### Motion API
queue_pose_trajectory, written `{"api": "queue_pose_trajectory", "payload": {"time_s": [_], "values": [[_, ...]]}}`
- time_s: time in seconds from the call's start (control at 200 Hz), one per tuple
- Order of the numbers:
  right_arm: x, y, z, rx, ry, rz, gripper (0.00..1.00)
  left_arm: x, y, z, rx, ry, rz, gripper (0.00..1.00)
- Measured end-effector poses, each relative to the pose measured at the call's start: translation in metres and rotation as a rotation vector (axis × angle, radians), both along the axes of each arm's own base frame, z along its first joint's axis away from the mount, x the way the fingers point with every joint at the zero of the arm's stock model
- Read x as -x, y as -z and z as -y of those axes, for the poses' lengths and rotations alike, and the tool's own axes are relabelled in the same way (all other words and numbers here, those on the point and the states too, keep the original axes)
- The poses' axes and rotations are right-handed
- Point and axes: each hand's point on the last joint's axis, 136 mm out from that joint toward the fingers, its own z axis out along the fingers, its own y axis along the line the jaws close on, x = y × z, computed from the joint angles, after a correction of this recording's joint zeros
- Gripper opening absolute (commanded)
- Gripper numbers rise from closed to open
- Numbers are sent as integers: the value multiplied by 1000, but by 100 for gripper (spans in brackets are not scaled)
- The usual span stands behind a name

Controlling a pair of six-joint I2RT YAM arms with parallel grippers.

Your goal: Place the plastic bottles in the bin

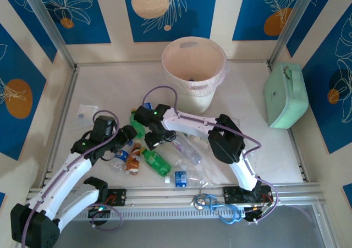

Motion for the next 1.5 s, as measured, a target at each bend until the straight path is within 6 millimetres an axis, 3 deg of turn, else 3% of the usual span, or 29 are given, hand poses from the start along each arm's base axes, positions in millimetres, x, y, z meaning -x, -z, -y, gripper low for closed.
{"api": "queue_pose_trajectory", "payload": {"time_s": [0.24,0.69,0.895,1.12,1.331,1.501], "values": [[0,2,-2,2,-9,-3,78,-3,-2,1,14,-7,10,74],[-5,17,-9,5,-8,-32,80,-3,-3,2,27,-11,8,74],[-8,28,-10,15,-2,-47,74,-3,-3,2,30,-8,5,74],[-7,30,-13,5,-16,-59,57,-3,-2,2,31,-11,3,74],[-13,22,-18,-7,-29,-22,49,-5,-3,3,34,-10,8,74],[-20,0,-22,-22,-33,40,47,-8,-10,4,39,-10,26,74]]}}
